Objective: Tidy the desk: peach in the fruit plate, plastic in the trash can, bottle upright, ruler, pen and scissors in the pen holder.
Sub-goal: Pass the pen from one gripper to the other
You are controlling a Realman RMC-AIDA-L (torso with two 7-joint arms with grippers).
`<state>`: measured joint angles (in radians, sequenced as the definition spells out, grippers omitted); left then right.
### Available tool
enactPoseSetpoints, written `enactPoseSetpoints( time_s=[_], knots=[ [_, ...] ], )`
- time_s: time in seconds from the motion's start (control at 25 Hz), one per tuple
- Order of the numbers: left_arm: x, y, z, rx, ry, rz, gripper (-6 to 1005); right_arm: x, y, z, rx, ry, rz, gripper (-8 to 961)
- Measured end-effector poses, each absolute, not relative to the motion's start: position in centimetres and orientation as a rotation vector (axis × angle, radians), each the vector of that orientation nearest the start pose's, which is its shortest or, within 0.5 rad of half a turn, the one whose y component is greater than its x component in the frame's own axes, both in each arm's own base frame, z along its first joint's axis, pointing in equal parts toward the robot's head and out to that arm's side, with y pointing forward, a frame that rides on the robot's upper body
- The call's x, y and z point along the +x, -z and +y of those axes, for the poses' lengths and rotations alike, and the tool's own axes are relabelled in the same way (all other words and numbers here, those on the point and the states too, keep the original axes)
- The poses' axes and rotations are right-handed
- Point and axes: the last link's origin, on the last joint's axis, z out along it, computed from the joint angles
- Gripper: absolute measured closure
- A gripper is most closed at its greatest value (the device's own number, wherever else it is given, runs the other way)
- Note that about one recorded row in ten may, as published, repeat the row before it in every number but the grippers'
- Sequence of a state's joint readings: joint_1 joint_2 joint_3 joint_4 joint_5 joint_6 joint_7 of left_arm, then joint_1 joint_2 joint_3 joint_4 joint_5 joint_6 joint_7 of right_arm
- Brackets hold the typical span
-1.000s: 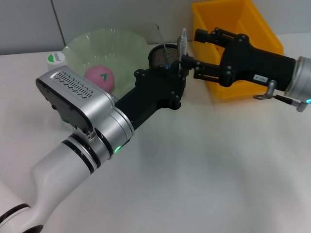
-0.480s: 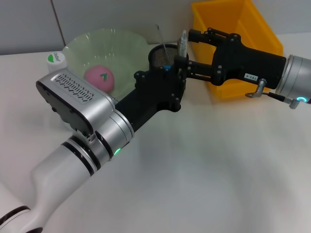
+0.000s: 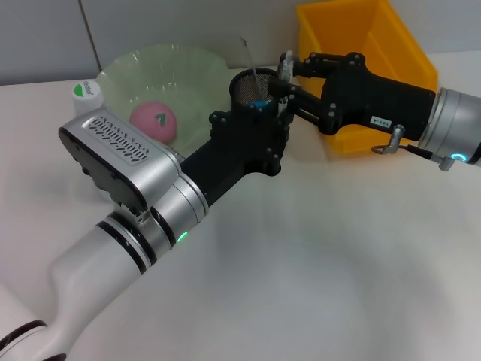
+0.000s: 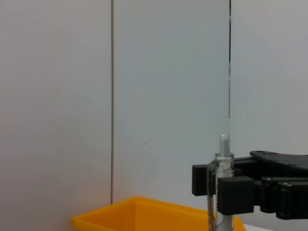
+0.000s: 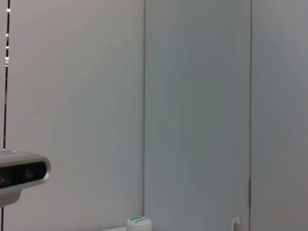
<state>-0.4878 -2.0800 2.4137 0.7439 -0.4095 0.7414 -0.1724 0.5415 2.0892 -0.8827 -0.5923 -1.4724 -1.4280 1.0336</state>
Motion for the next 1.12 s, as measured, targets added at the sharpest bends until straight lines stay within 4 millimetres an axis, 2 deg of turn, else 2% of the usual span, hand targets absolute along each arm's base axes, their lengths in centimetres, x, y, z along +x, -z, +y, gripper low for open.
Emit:
enactPoseSetpoints(
  time_s=[0.12, 0.32, 0.52, 0.76, 1.12],
  knots=[
    [-15.06, 12.81, 32.34, -2.256, 0.931, -0.345, 808, 21.6, -0.48, 36.15, -2.429, -1.001, 0.203, 533],
    [-15.05, 12.8, 32.34, -2.256, 0.931, -0.344, 806, 21.6, -0.49, 36.15, -2.429, -1.001, 0.203, 654],
    [-15.05, 12.81, 32.33, -2.256, 0.931, -0.344, 804, 21.65, -0.58, 36.14, -2.415, -1.016, 0.215, 661],
    [-15.08, 12.89, 32.23, -2.26, 0.93, -0.344, 802, 21.8, -0.39, 35.98, -2.413, -1.03, 0.235, 814],
    [-15.2, 12.96, 31.87, -2.263, 0.946, -0.363, 798, 21.99, -0.51, 35.89, -2.409, -1.03, 0.24, 827]
  ],
)
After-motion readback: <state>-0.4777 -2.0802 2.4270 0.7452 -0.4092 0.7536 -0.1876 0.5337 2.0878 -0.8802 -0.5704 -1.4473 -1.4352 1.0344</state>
